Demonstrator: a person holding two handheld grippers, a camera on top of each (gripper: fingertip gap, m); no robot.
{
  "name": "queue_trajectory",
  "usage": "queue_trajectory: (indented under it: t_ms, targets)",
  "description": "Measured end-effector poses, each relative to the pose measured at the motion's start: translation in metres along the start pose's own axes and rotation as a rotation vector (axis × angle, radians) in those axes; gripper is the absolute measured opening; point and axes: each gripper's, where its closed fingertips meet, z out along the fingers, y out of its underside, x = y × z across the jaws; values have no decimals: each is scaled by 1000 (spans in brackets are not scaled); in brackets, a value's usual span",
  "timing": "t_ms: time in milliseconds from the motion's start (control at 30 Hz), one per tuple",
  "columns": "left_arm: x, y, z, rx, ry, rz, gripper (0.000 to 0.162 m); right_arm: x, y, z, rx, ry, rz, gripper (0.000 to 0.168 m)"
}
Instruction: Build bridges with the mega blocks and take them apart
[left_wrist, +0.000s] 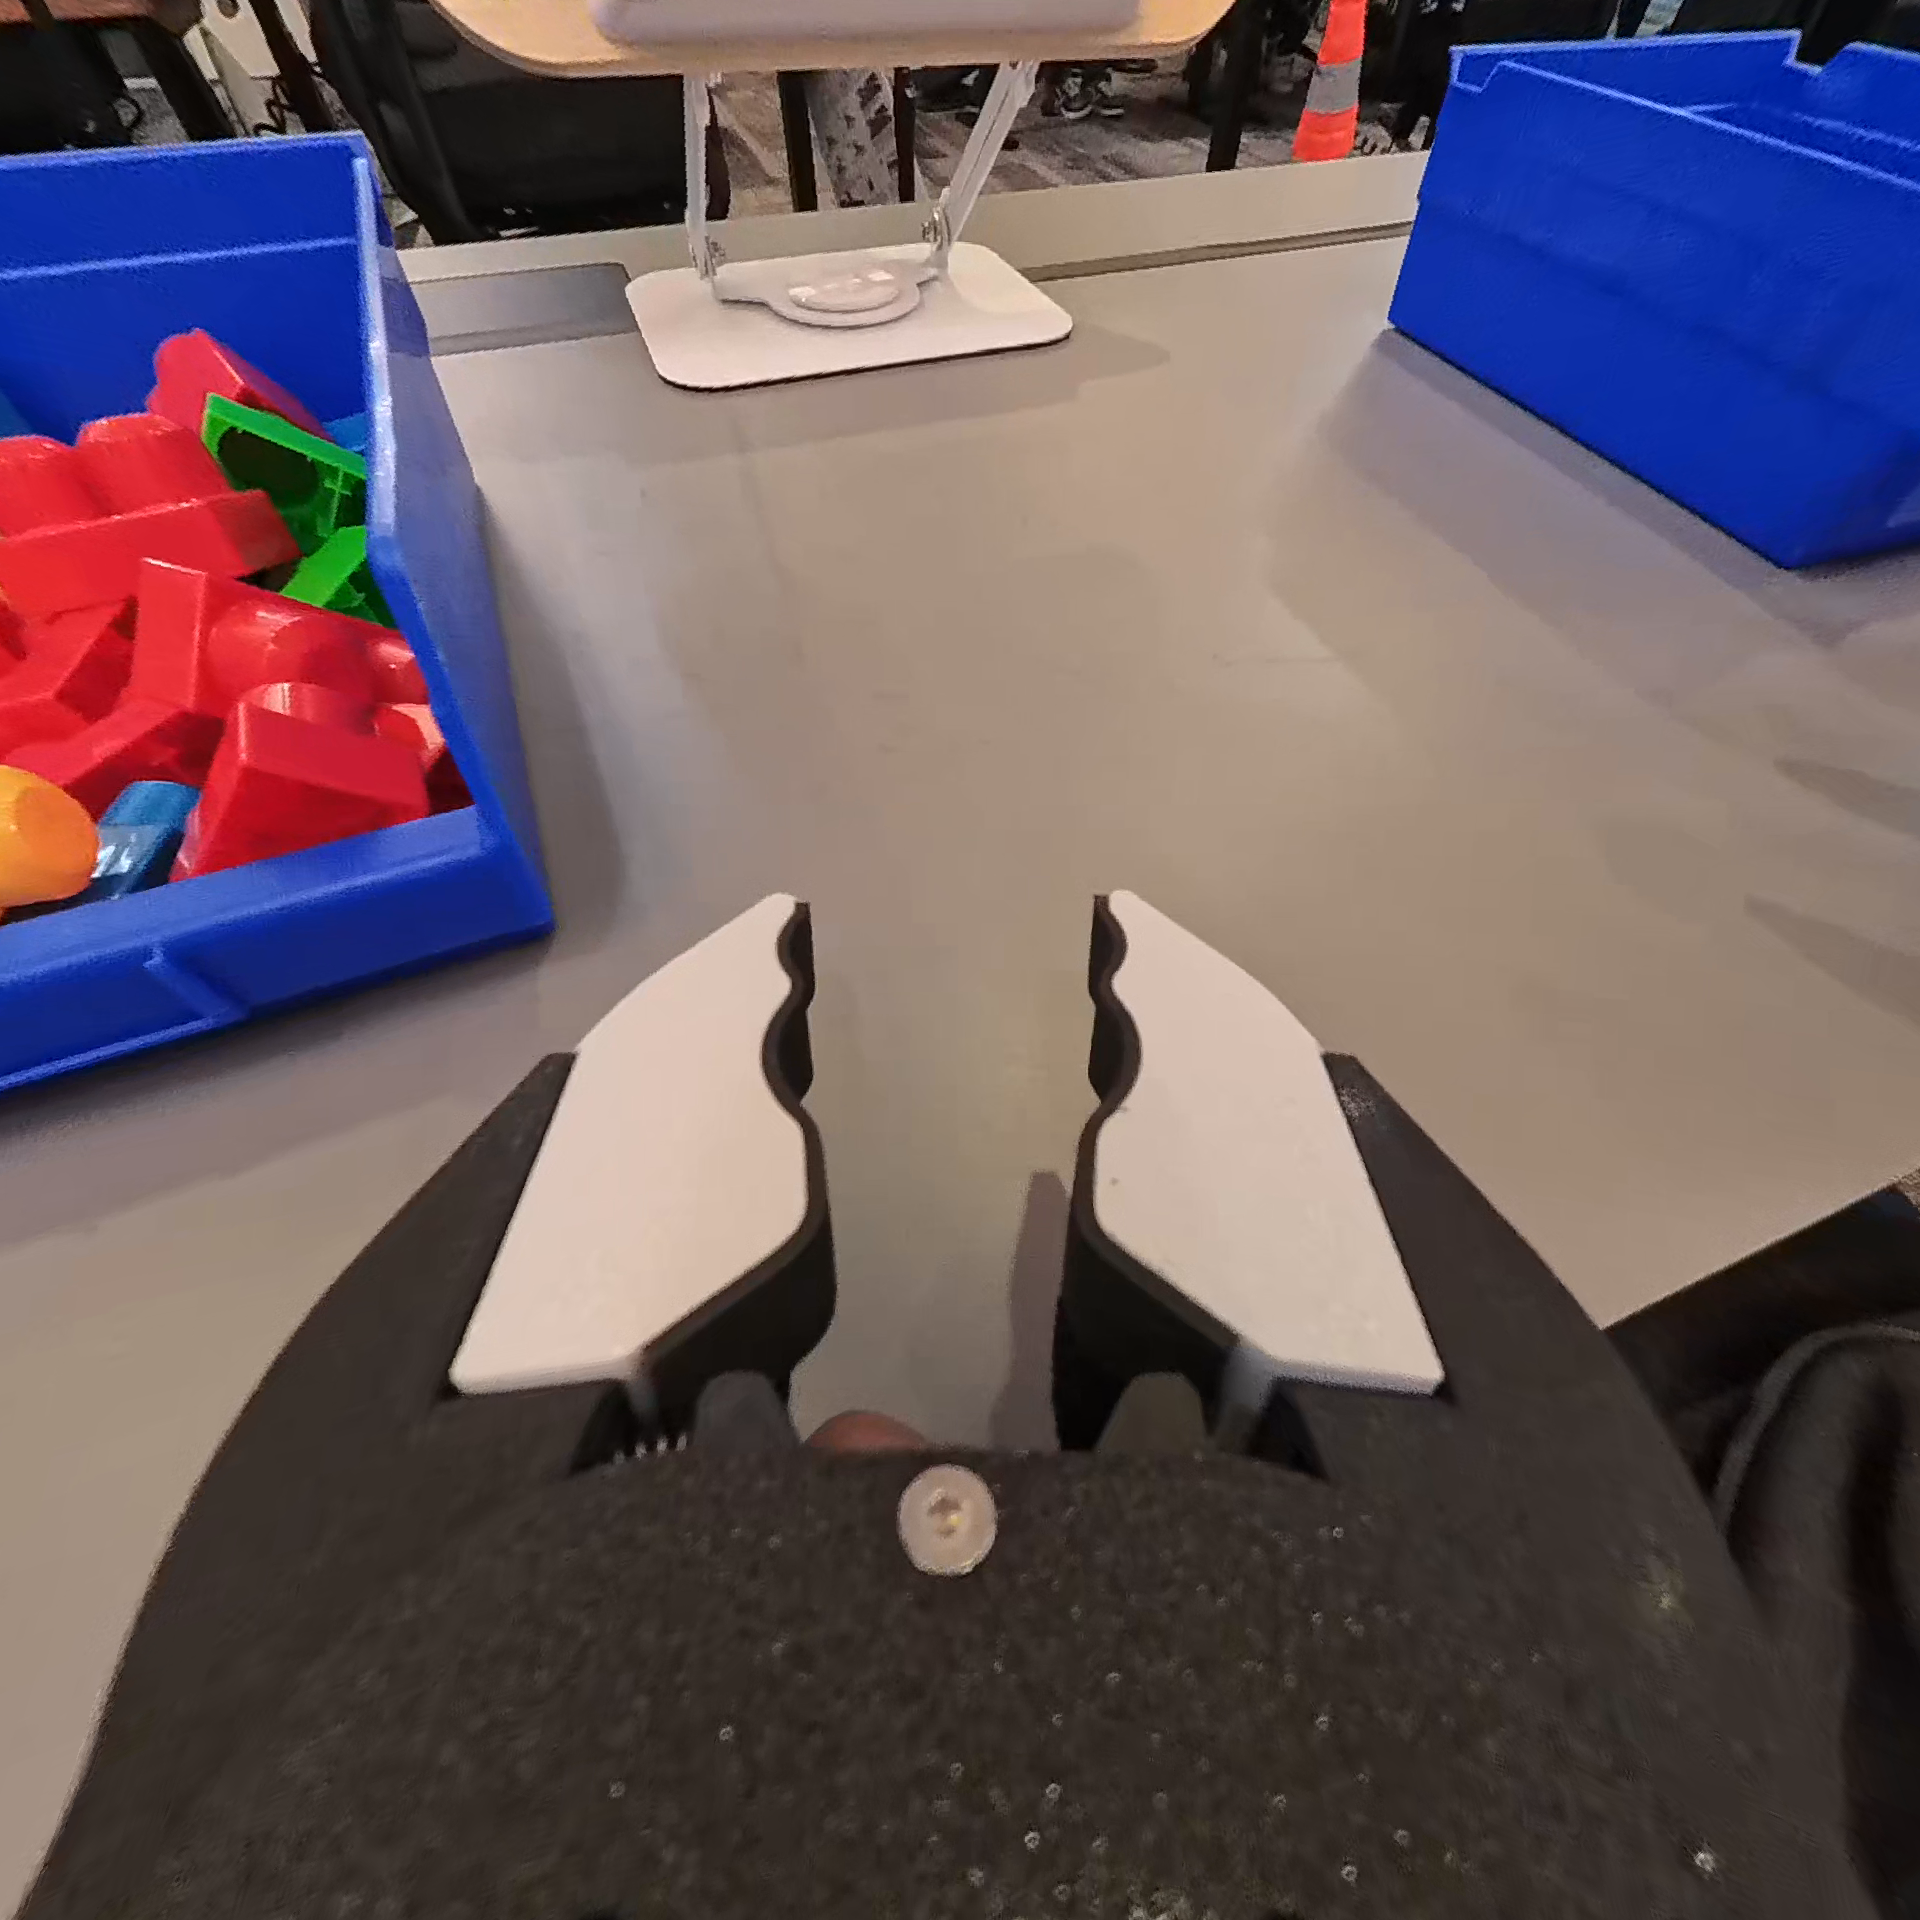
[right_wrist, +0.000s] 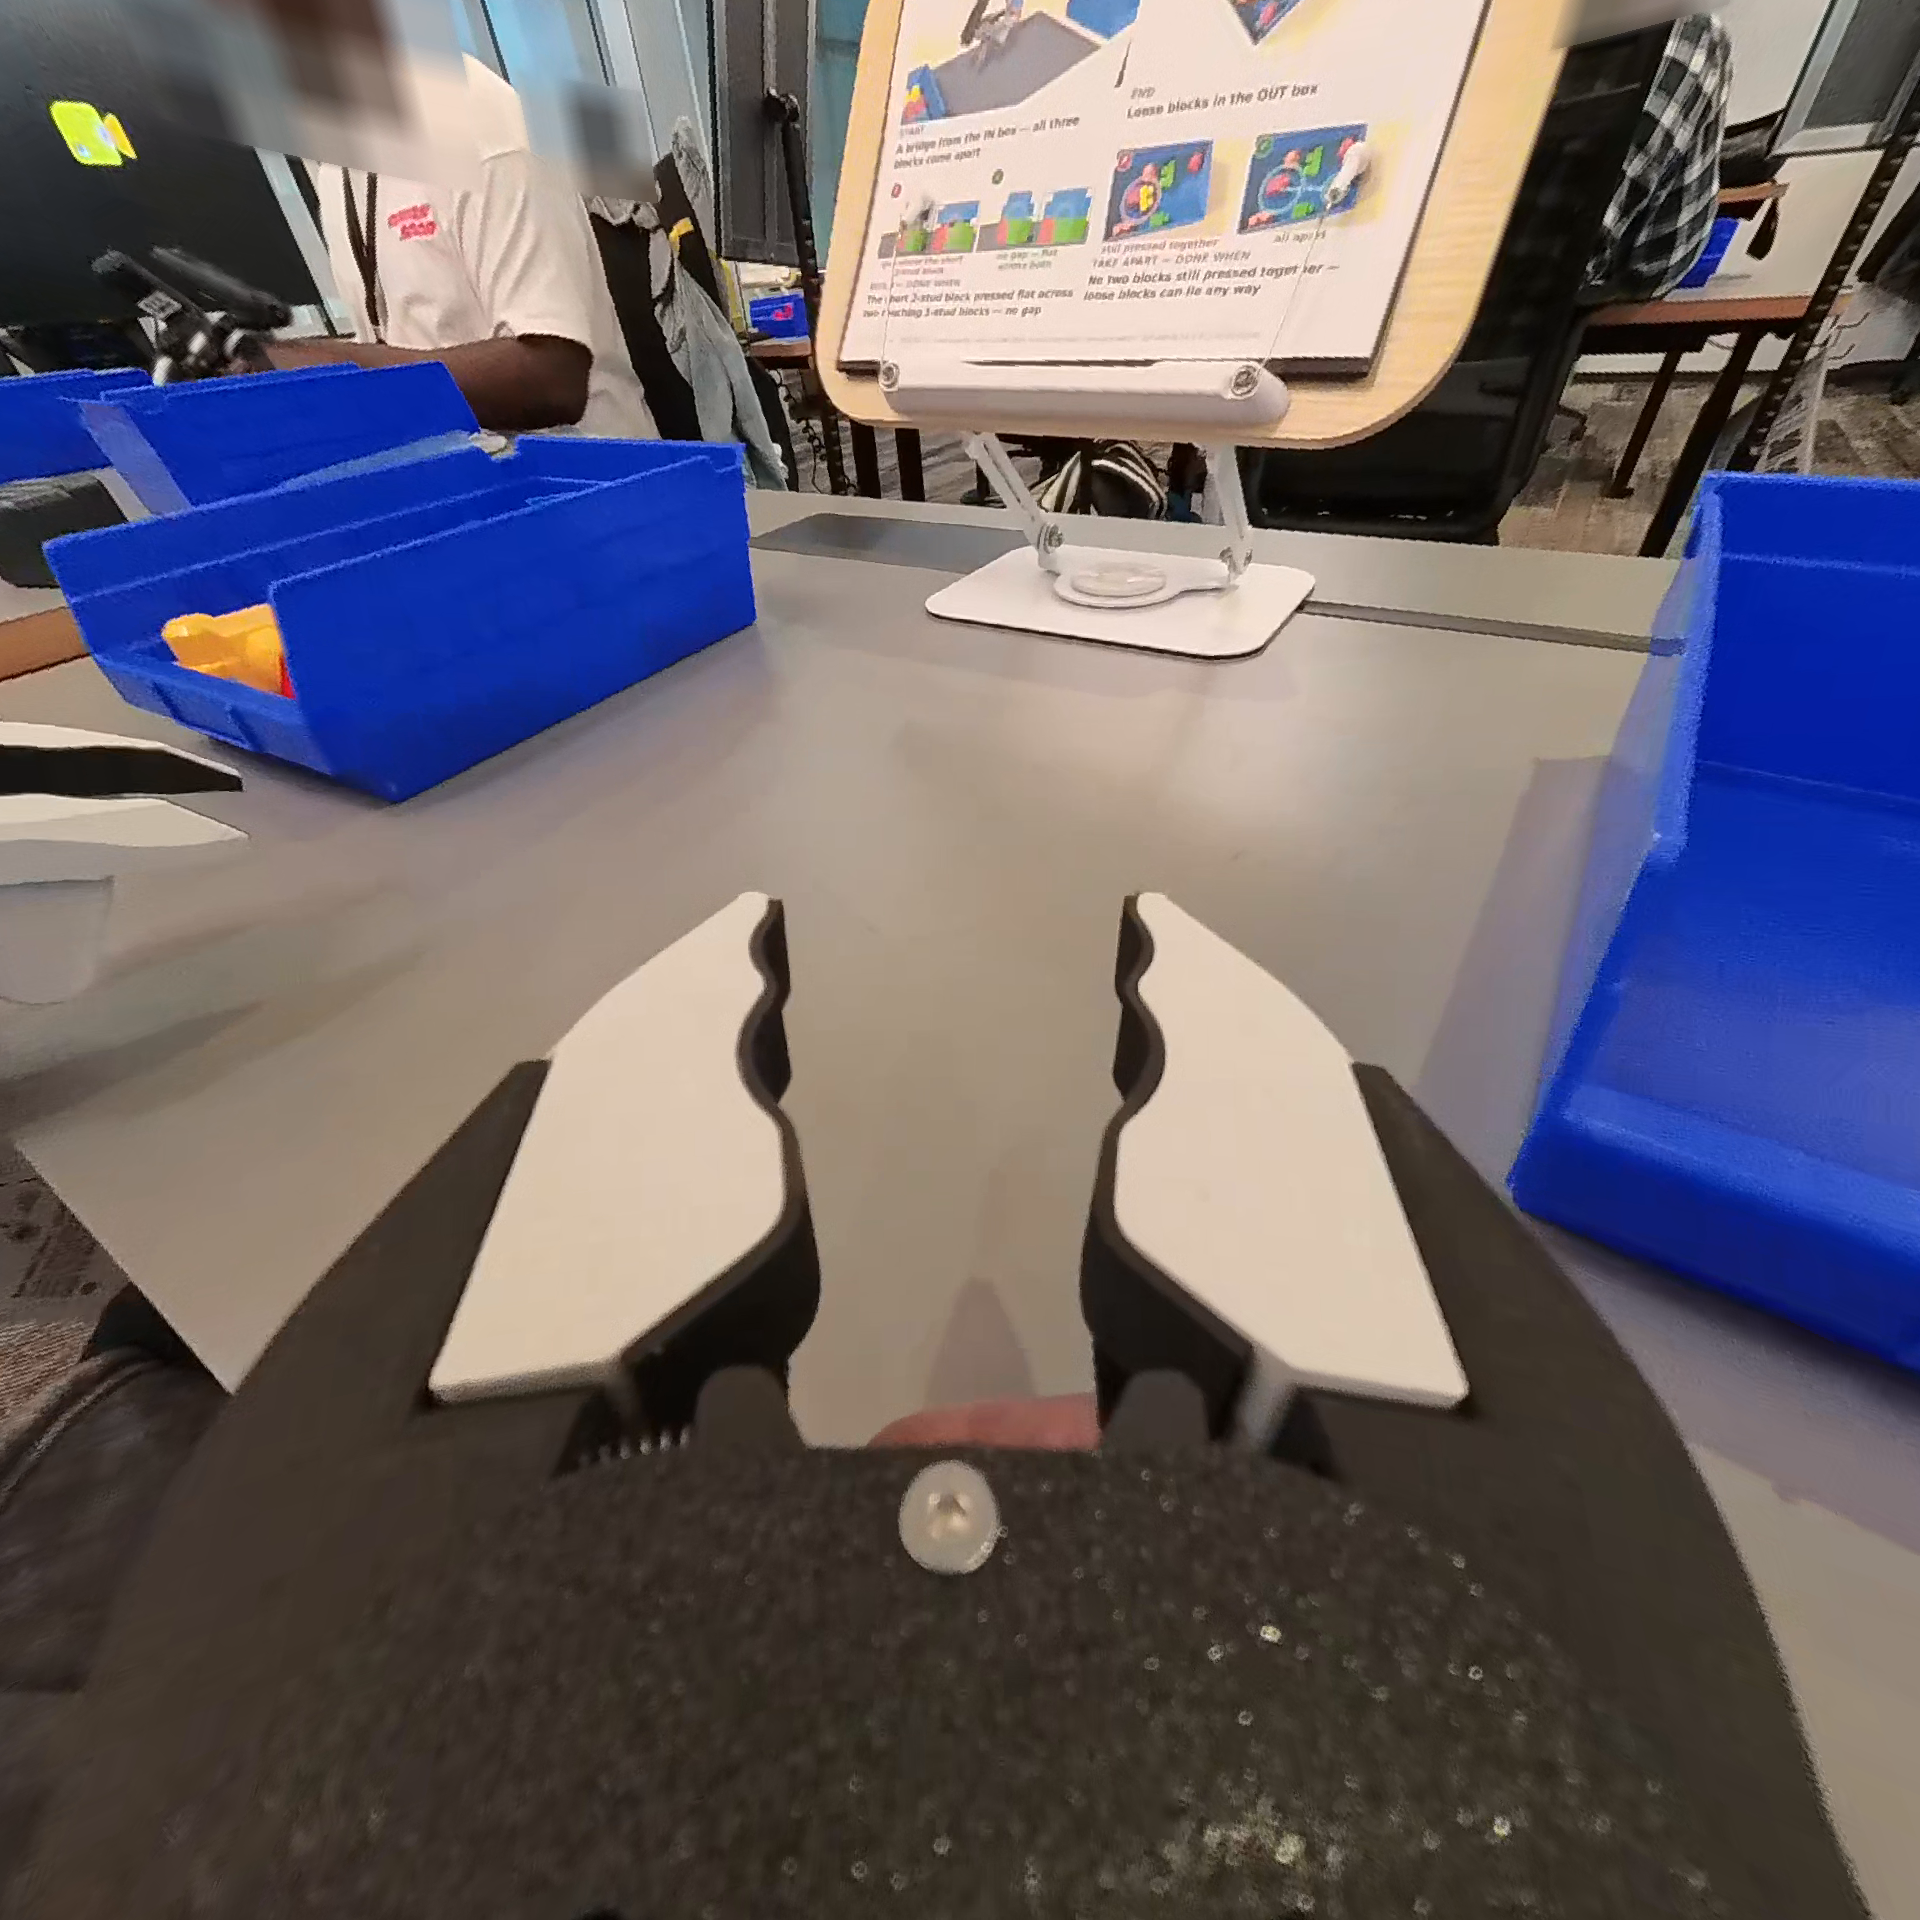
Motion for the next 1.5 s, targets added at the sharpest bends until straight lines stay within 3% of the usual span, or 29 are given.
queue_trajectory:
  t_ms: [400, 533, 667, 767, 900, 1033, 1233, 1267, 1300, 1500]
  targets:
    - [0, 6, 4, -38, 32, -18, 50, 3, 4, 3, -23, -1, 29, 57]
    - [-7, 3, -13, -113, 97, 2, 54, 3, 4, 3, -28, -7, 39, 55]
    - [-73, -18, -42, -257, 39, 307, 52, 3, 5, 4, -36, -17, 50, 54]
    - [-129, -32, -50, -453, 35, 571, 54, 2, 7, 6, -52, -26, 53, 54]
    - [-175, -46, -30, -604, 167, 760, 56, 1, 10, 8, -73, -35, 55, 54]
    - [-208, -36, -6, -785, 263, 890, 58, 3, 9, 7, -62, -35, 72, 54]
    - [-223, -1, 15, -956, 388, 926, 57, 6, 8, 2, -47, -31, 119, 53]
    - [-225, 4, 17, -973, 399, 937, 55, 7, 8, 2, -47, -31, 127, 53]
    - [-228, 8, 19, -985, 405, 961, 42, 8, 8, 2, -47, -30, 134, 53]
    - [-217, -20, 21, -923, 341, 850, 39, 5, 12, 5, -77, -47, 135, 51]
